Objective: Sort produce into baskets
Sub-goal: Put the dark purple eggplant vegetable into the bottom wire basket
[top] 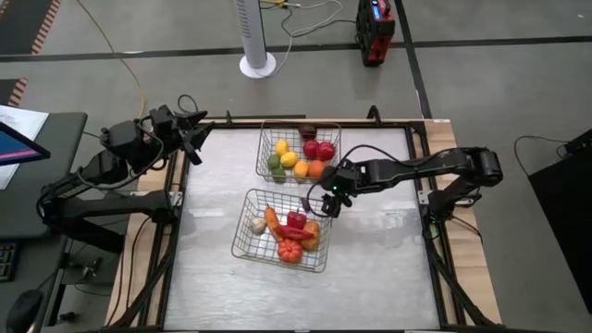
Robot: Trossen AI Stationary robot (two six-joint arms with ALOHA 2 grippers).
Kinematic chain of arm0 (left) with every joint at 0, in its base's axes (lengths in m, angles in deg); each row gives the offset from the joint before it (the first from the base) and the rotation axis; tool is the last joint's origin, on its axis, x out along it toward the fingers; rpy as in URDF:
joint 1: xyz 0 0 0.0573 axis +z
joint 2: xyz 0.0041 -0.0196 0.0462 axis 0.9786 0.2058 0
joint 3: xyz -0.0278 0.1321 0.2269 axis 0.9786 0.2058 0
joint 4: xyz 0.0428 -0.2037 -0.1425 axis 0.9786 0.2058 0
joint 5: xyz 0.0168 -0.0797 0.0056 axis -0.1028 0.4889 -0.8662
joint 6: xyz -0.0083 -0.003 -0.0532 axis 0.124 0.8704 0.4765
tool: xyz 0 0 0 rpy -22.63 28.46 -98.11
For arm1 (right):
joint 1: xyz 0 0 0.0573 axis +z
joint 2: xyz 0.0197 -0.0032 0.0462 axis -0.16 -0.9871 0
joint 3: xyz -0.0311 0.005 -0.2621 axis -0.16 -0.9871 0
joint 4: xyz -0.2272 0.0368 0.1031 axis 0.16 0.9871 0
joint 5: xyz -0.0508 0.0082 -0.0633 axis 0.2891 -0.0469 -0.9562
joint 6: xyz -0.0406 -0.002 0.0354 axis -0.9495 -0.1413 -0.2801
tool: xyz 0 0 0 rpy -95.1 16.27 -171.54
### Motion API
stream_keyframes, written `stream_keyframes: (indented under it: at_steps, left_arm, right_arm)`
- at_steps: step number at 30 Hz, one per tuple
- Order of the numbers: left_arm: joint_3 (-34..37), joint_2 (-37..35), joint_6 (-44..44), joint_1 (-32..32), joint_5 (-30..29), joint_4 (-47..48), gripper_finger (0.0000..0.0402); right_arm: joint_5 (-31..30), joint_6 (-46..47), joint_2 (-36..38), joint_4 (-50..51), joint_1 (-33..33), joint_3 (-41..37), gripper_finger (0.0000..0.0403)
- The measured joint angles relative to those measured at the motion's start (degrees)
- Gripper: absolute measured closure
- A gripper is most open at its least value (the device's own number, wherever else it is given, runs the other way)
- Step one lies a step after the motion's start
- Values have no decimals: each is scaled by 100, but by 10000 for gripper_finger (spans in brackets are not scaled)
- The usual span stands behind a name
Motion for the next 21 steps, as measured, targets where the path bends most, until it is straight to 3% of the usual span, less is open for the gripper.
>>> stream_keyframes:
  at_steps: [13, 21]
  left_arm:
    - [0, -2, -57, 0, -55, 2, 200]
    - [0, -2, -68, -1, -55, 4, 200]
  right_arm:
    - [208, -721, 47, -368, 521, 2, 117]
    - [515, -822, 22, -1064, 435, 2, 117]
